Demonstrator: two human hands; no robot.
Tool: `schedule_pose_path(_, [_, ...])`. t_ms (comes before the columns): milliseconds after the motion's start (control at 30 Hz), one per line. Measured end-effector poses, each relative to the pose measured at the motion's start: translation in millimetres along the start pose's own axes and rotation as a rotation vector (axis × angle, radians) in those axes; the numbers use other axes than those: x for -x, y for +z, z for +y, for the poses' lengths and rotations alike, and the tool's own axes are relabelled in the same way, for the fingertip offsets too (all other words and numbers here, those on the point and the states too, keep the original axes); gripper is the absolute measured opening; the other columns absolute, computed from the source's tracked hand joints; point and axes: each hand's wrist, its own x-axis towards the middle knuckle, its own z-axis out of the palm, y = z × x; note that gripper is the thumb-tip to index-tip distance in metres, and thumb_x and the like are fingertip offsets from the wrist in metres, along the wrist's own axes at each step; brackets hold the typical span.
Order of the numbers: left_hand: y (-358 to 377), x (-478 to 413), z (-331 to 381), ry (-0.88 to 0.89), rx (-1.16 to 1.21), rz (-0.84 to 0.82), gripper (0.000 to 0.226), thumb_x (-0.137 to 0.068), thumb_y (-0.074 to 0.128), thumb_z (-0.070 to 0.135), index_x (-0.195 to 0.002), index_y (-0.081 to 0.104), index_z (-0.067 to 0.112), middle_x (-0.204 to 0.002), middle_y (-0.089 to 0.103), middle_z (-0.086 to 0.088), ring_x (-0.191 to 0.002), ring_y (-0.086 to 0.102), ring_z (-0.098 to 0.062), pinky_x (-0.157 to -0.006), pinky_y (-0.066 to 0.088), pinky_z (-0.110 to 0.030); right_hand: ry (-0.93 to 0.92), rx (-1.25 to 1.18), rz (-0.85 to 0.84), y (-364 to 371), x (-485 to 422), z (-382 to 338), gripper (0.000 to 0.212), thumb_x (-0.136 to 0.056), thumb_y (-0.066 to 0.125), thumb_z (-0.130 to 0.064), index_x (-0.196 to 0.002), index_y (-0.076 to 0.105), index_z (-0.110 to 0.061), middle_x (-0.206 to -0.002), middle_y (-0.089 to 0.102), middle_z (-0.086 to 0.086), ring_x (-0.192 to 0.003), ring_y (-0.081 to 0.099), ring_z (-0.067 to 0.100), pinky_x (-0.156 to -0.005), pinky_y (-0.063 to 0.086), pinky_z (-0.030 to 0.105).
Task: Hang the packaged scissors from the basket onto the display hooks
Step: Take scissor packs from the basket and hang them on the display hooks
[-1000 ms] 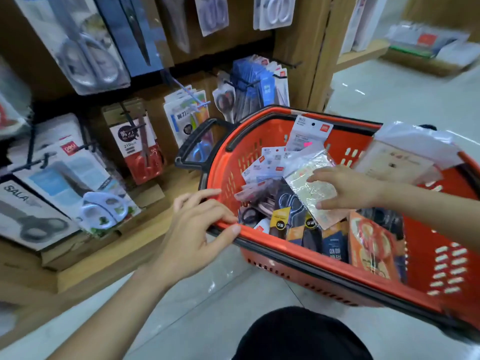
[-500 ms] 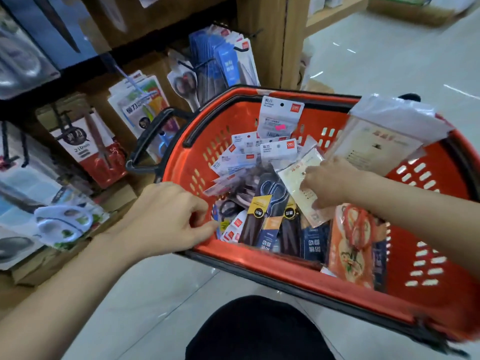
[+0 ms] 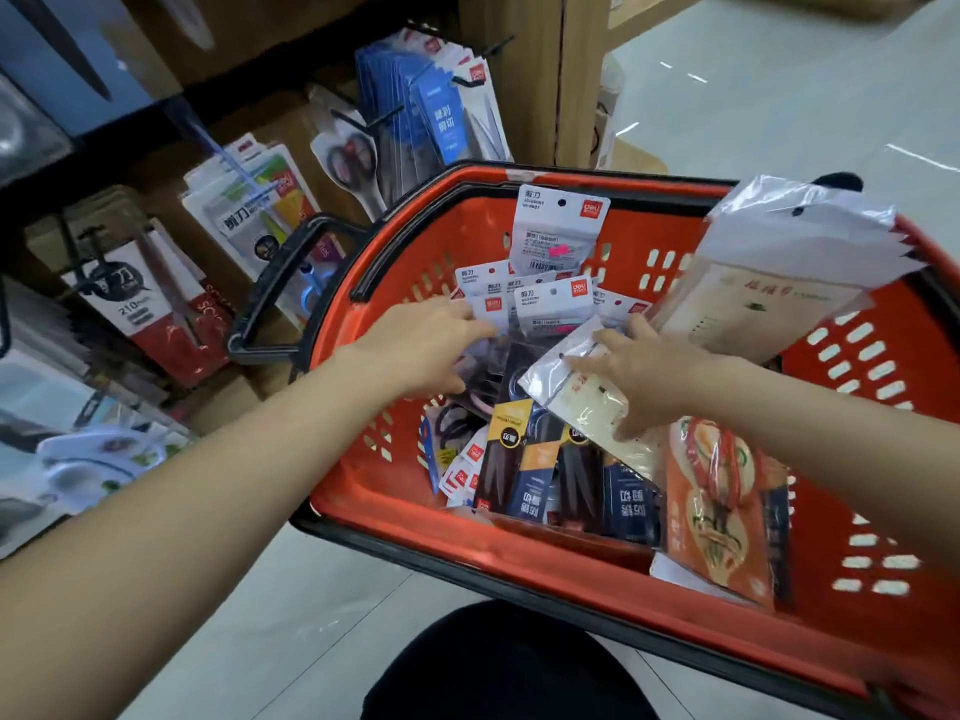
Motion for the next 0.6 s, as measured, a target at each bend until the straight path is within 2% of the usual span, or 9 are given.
schedule_pose_path(100, [8.5, -8.5, -4.5, -0.037, 0.034, 0.011, 0.059, -0.097, 0.061, 0.015, -0.148, 0.044, 0.038, -0.134, 0.059, -0.002, -0.117, 0.061, -0.032, -0.078, 0.052, -0.04, -0.077, 0.071, -0.059, -5.6, 4.5, 1.8, 0.097, -0.079, 0.078, -0.057, -0.158, 0.023, -0.047, -0.148, 0.033, -0.002, -0.141, 0.025, 0.032, -0.096, 0.053, 0.044])
schedule_pose_path(200, [10.1, -11.1, -7.2, -0.115, 0.026, 0.087, 0.068, -0.093, 0.059, -0.004, -0.147, 0.048, 0.037, -0.125, 0.067, -0.008, -0.11, 0.065, -0.035, -0.071, 0.045, -0.038, -0.168, 0.057, -0.178, -8.5, 10.4, -6.5, 0.071, -0.084, 0.074, -0.057, -0.147, 0.044, -0.047, -0.135, 0.036, -0.006, -0.13, 0.035, 0.026, -0.084, 0.048, 0.037])
schedule_pose_path(300, [13.5, -14.2, -6.3, -0.153, 0.022, 0.175, 0.059, -0.095, 0.06, 0.001, -0.143, 0.051, 0.035, -0.114, 0.069, -0.01, -0.106, 0.066, -0.036, -0.069, 0.041, -0.037, -0.23, 0.047, -0.216, -6.6, 13.4, -16.2, 0.051, -0.087, 0.069, -0.058, -0.134, 0.059, -0.042, -0.123, 0.039, -0.01, -0.124, 0.038, 0.023, -0.094, 0.049, 0.042])
schedule_pose_path(400, [13.9, -16.7, -8.4, -0.187, 0.062, 0.228, 0.049, -0.096, 0.065, 0.005, -0.136, 0.057, 0.032, -0.109, 0.07, -0.009, -0.106, 0.065, -0.035, -0.07, 0.039, -0.037, -0.26, 0.023, -0.035, -2.2, 10.1, -20.1, 0.043, -0.095, 0.061, -0.055, -0.134, 0.059, -0.037, -0.126, 0.053, -0.006, -0.122, 0.046, 0.024, -0.098, 0.047, 0.041])
schedule_pose_path(500, [12.0, -14.9, -7.3, -0.215, 0.084, 0.267, 0.044, -0.096, 0.067, 0.007, -0.132, 0.06, 0.031, -0.109, 0.069, -0.011, -0.106, 0.064, -0.036, -0.071, 0.038, -0.037, -0.322, -0.069, 0.189, -5.0, 4.1, -26.9, 0.05, -0.098, 0.059, -0.052, -0.145, 0.05, -0.035, -0.133, 0.051, -0.004, -0.12, 0.046, 0.022, -0.101, 0.043, 0.039])
schedule_pose_path(600, [11.1, -13.1, -7.4, -0.237, 0.094, 0.286, 0.043, -0.096, 0.068, 0.01, -0.132, 0.059, 0.032, -0.111, 0.068, -0.011, -0.106, 0.063, -0.037, -0.07, 0.036, -0.037, -0.369, -0.066, 0.237, -17.7, -4.1, -39.0, 0.052, -0.096, 0.061, -0.051, -0.144, 0.051, -0.034, -0.138, 0.048, -0.004, -0.119, 0.045, 0.022, -0.101, 0.042, 0.04])
